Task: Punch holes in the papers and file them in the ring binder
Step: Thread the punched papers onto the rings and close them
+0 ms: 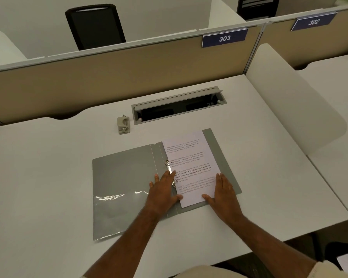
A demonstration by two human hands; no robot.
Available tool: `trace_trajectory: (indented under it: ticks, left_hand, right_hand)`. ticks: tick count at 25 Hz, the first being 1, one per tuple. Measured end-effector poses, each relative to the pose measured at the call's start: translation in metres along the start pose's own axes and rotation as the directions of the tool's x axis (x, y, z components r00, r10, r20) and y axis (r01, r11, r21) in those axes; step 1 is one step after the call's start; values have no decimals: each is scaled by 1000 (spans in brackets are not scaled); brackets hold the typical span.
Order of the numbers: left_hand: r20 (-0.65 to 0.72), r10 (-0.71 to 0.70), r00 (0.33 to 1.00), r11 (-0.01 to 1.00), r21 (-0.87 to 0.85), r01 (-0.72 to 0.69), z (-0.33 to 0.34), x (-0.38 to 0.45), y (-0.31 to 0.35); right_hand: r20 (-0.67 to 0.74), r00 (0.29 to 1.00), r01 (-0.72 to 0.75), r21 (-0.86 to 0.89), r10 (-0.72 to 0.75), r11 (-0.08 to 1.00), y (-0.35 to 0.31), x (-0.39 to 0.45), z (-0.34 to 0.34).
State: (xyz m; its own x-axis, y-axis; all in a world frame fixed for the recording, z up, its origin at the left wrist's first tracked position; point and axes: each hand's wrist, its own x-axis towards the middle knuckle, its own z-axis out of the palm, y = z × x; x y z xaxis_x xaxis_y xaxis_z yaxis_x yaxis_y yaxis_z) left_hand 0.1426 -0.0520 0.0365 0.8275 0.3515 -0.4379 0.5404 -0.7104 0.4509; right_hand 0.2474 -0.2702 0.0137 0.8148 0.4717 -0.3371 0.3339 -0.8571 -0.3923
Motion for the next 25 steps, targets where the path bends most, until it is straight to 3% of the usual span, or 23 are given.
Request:
trace_trajectory:
  ticks: [6, 13, 20, 25]
  left_hand:
    - [37, -28, 999, 995, 96, 24, 7, 4, 3]
    - [46, -40, 998, 994, 101, 35, 8, 7, 4]
    - [38, -38, 999, 997, 68, 36, 8, 8, 3]
    - [20, -2, 1000, 997, -80, 3, 0, 4, -5]
  right_hand:
    - [36, 998, 54, -105, -50, 993, 2, -1, 3]
    - [83, 996, 44, -82, -37, 996, -8, -5, -1]
    - [139, 990, -27, 267, -10, 963, -36, -13, -1]
    - [112, 991, 16, 409, -67, 912, -59, -17, -10]
